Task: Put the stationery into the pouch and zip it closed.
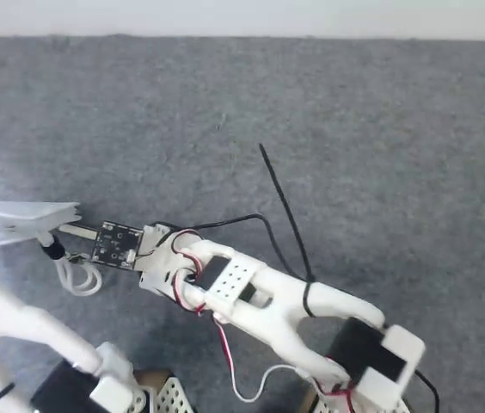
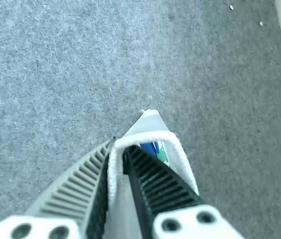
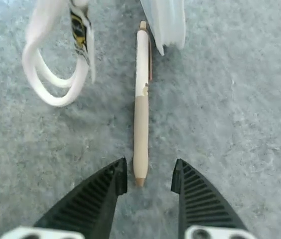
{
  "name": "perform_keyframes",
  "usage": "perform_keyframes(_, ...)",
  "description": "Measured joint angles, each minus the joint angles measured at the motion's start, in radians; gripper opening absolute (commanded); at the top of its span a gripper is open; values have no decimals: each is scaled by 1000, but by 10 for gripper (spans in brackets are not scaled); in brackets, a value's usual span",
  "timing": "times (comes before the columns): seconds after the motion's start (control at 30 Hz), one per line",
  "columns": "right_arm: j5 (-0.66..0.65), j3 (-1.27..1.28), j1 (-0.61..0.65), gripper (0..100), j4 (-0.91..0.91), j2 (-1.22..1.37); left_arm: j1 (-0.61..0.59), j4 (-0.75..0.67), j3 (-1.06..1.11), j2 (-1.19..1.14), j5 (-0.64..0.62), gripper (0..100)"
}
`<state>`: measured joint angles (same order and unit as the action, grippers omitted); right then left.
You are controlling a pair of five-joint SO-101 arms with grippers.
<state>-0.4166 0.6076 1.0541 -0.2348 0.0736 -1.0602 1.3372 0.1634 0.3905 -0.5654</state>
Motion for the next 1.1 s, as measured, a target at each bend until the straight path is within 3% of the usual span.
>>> perform_keyframes(0.57, 0, -184, -6, 140, -8, 256, 0, 0, 0, 0, -5, 13)
perform_keyframes(0.9, 0, -437, -17, 139, -301, 388, 0, 0, 0, 0, -8, 13)
perform_keyframes(1.1, 0, -476, -17, 6, -342, 402, 0, 0, 0, 0, -8, 13)
